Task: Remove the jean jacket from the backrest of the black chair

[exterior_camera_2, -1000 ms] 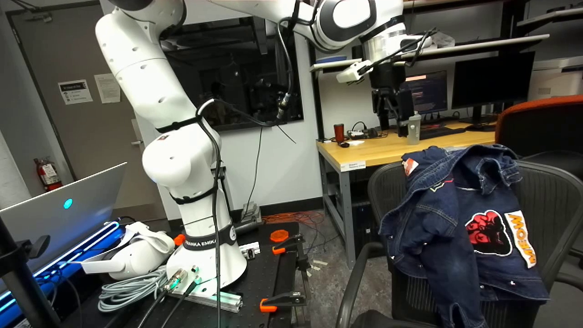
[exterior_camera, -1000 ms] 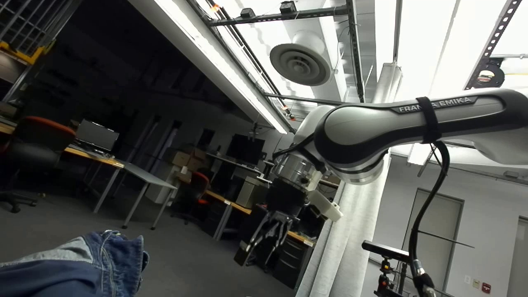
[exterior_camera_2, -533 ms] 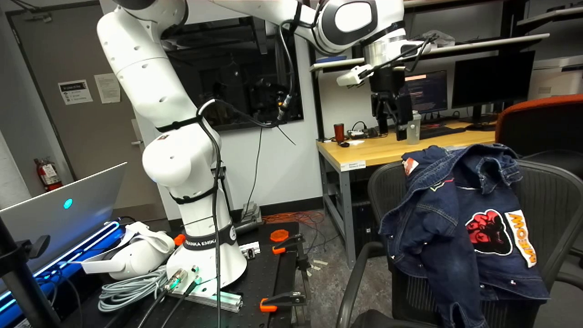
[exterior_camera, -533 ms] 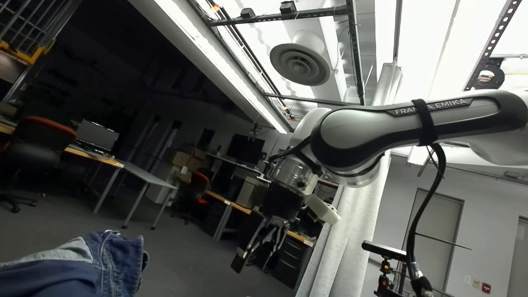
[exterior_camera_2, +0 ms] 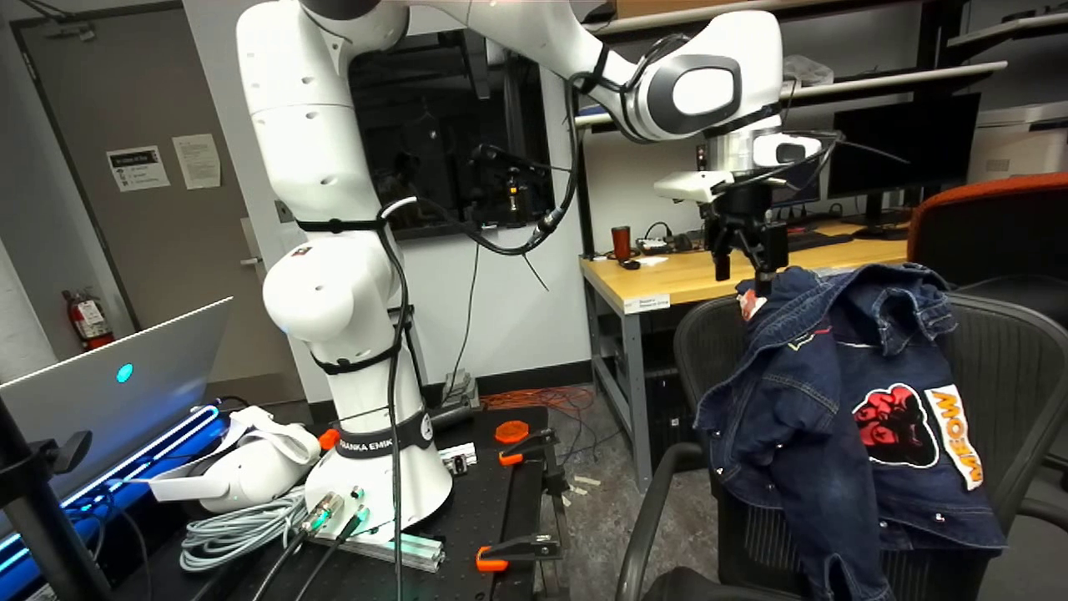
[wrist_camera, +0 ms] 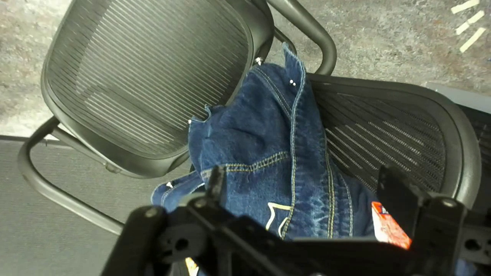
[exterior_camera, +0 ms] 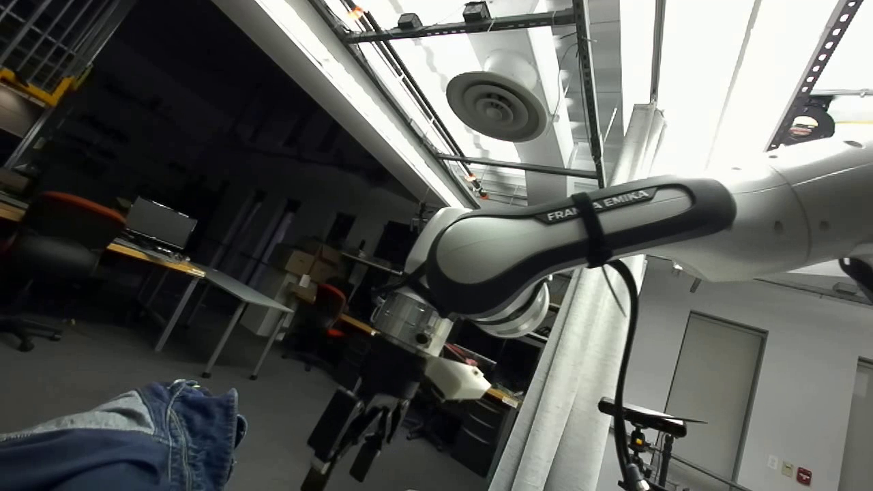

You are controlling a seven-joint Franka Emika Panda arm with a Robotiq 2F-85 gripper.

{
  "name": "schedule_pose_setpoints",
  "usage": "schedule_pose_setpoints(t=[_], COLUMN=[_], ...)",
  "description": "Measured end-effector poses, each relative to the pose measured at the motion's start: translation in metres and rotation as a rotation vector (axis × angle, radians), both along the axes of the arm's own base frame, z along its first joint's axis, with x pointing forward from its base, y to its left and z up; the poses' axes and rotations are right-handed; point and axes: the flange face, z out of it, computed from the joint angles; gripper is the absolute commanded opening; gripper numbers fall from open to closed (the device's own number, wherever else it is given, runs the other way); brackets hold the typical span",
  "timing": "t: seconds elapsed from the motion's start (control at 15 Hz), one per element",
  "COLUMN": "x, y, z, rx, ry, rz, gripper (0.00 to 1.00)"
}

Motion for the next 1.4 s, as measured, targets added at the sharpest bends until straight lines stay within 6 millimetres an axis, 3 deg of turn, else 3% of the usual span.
schedule_pose_setpoints(t=[0.4, 0.67, 1.07, 1.4], x=[0.052, 0.076, 0.097, 0.112], y=[0.018, 0.013, -0.001, 0.023], z=[-0.014, -0.016, -0.021, -0.028], rx=[0.125, 0.246, 0.259, 0.241], ry=[-0.045, -0.082, -0.102, -0.142], rz=[0.182, 0.290, 0.315, 0.343], gripper=[1.00, 1.00, 1.00, 1.00])
